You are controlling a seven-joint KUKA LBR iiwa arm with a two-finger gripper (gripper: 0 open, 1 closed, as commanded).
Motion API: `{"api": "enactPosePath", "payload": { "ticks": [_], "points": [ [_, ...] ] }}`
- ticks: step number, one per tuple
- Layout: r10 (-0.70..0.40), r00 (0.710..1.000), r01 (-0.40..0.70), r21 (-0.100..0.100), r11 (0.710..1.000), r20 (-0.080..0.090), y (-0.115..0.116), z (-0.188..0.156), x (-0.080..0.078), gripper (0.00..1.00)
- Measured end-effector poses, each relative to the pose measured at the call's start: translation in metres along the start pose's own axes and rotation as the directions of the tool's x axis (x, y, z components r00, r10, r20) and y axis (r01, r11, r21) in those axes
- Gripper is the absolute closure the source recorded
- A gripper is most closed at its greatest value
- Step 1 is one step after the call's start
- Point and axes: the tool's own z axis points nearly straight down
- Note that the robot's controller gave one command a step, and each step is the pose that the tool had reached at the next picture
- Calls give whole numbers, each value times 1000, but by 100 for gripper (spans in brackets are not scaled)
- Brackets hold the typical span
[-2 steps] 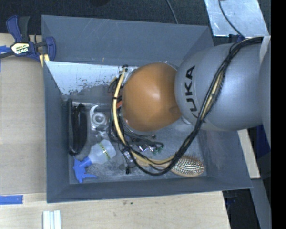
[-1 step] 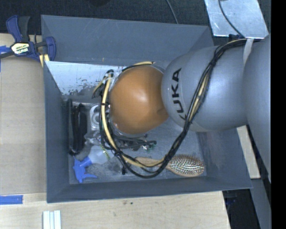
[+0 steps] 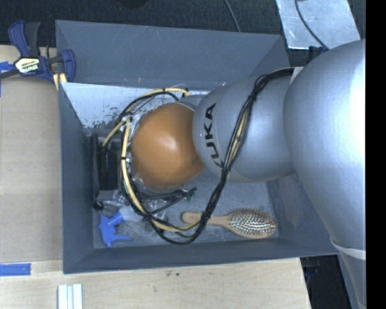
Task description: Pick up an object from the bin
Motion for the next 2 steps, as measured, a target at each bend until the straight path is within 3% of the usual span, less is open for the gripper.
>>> {"api": "enactPosePath", "payload": {
  "ticks": [1,2],
  "points": [
    [-206,979,206,-3,979,1,-1,0,-1,100],
    [-205,979,205,-3,979,1,-1,0,-1,100]
  ]
}}
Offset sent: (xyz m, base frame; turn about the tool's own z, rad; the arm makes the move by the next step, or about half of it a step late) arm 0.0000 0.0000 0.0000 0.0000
